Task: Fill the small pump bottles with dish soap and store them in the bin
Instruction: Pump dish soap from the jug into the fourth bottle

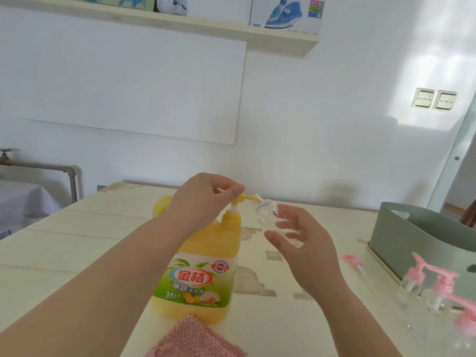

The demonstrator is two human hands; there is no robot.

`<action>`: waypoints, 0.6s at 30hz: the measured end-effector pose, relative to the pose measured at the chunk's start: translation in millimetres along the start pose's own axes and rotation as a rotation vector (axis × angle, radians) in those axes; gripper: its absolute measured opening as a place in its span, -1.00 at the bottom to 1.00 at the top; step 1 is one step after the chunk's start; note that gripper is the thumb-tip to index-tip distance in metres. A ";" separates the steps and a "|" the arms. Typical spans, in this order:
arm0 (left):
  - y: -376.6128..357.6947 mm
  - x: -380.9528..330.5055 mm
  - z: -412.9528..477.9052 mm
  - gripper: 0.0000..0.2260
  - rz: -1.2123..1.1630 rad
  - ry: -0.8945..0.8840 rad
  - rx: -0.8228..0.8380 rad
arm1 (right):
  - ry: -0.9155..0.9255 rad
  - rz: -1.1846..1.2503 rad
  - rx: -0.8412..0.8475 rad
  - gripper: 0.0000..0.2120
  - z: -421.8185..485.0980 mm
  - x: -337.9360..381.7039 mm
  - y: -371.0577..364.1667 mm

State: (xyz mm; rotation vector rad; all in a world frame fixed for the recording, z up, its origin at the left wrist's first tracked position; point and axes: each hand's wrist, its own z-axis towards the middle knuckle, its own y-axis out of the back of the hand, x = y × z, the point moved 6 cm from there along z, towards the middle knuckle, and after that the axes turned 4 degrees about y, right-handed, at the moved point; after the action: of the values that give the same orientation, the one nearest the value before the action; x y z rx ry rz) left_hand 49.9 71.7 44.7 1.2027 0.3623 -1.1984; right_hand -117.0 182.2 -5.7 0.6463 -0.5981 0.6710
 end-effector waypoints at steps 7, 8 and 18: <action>-1.5 3.4 -13.6 -0.72 0.183 -0.049 -0.088 | 0.019 0.007 -0.006 -0.60 -3.4 -4.5 -5.3; -1.8 4.1 -15.4 -0.72 0.190 -0.060 -0.111 | 0.014 0.009 -0.006 -0.60 -3.7 -5.3 -5.7; -1.6 3.7 -12.8 -0.75 0.169 0.044 0.025 | -0.173 0.183 -0.013 -0.64 -5.1 -5.4 -1.2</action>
State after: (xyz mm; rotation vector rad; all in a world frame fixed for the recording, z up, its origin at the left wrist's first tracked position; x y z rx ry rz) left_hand 54.5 80.9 36.1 1.2569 0.2730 -1.0343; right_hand -118.1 183.1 -13.1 0.6462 -0.8285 0.7860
